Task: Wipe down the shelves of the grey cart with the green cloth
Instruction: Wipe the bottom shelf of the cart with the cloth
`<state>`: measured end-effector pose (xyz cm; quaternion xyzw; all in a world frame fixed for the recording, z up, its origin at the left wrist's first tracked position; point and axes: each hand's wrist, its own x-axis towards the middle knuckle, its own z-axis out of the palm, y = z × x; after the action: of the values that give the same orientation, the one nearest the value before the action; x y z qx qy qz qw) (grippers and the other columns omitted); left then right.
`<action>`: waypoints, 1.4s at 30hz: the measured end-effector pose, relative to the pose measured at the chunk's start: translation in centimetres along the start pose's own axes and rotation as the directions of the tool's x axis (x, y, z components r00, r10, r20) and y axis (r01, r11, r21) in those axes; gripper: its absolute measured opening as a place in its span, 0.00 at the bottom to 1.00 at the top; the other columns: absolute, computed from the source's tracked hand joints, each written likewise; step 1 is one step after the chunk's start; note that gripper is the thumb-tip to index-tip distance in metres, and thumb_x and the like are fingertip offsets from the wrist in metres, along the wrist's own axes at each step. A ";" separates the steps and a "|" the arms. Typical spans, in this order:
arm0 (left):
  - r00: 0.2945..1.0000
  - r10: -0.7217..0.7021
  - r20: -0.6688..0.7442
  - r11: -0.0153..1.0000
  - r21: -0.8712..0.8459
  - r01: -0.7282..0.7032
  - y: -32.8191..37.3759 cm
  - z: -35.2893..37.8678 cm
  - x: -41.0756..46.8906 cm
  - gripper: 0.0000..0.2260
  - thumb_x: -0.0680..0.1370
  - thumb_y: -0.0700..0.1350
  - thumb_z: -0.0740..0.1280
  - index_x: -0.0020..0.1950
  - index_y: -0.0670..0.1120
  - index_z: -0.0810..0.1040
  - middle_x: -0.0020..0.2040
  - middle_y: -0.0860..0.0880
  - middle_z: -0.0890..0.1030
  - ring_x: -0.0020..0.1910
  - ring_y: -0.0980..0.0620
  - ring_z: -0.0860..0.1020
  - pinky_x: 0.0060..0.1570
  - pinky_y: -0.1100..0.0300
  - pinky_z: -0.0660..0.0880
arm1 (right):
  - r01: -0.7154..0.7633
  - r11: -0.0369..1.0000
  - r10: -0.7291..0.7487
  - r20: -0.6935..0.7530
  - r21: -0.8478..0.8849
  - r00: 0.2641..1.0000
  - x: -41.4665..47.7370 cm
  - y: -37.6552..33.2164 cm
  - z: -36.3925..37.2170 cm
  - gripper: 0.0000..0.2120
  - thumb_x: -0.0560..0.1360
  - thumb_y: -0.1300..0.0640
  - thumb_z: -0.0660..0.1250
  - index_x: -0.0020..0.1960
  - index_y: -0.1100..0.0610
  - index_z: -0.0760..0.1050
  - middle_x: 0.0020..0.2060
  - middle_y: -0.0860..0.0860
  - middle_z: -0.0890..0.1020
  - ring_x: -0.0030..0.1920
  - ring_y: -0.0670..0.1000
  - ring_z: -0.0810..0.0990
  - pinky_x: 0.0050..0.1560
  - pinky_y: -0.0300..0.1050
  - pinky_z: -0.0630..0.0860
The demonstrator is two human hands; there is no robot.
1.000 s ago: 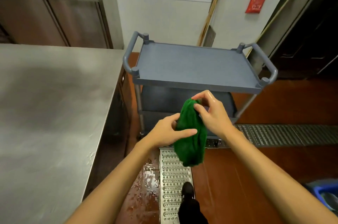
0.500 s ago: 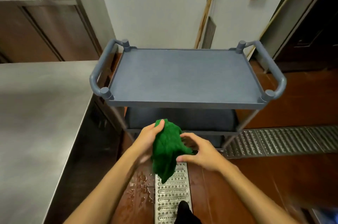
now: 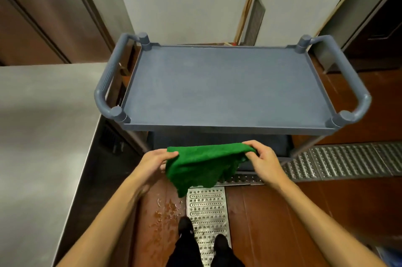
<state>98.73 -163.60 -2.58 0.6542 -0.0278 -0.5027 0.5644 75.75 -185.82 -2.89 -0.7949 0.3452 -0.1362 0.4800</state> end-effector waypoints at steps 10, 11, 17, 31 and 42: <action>0.958 0.150 0.243 0.587 0.758 -0.284 -1.2 -7.1 8.0 0.41 0.63 0.41 0.80 0.72 0.61 0.71 0.51 0.47 0.86 0.50 0.50 0.85 0.56 0.54 0.80 | -0.238 0.953 0.241 0.010 0.185 0.971 4.2 2.3 4.4 0.17 0.83 0.45 0.57 0.49 0.47 0.83 0.45 0.44 0.86 0.50 0.46 0.84 0.50 0.43 0.78; 0.944 0.207 0.256 0.463 0.824 -0.325 -1.8 -7.2 8.8 0.34 0.66 0.41 0.78 0.70 0.61 0.75 0.54 0.52 0.86 0.52 0.55 0.83 0.59 0.57 0.78 | -0.301 0.944 0.303 0.007 0.139 0.953 4.9 2.9 4.7 0.26 0.81 0.38 0.51 0.44 0.48 0.84 0.40 0.44 0.86 0.46 0.45 0.84 0.48 0.42 0.76; 0.879 0.354 0.320 0.013 0.938 -0.347 -7.1 -6.9 14.8 0.14 0.74 0.57 0.62 0.58 0.60 0.80 0.48 0.58 0.77 0.53 0.55 0.79 0.50 0.57 0.74 | -0.262 0.956 0.291 0.308 -0.134 0.906 9.5 7.9 6.9 0.38 0.73 0.24 0.43 0.41 0.46 0.84 0.33 0.39 0.81 0.35 0.39 0.77 0.41 0.37 0.66; 0.725 0.652 0.222 0.491 0.605 -0.627 -15.8 -8.1 31.4 0.17 0.69 0.64 0.62 0.45 0.58 0.86 0.44 0.54 0.86 0.43 0.58 0.83 0.43 0.62 0.78 | -0.159 0.980 0.200 0.559 -0.121 0.805 19.5 20.4 14.0 0.10 0.58 0.58 0.70 0.39 0.59 0.82 0.34 0.55 0.84 0.30 0.50 0.82 0.30 0.40 0.78; 0.644 0.763 -0.063 0.563 0.555 -0.612 -7.7 -8.8 40.2 0.17 0.77 0.59 0.70 0.39 0.47 0.85 0.33 0.58 0.85 0.33 0.60 0.84 0.30 0.69 0.78 | 0.145 0.957 -0.206 0.238 0.251 0.949 32.1 18.0 15.2 0.14 0.75 0.61 0.65 0.34 0.58 0.84 0.31 0.54 0.85 0.28 0.48 0.83 0.27 0.38 0.79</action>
<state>120.57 -178.86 -34.91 0.7760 -0.3237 -0.1100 0.5301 99.82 -202.89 -29.63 -0.7727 0.1880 -0.1115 0.5960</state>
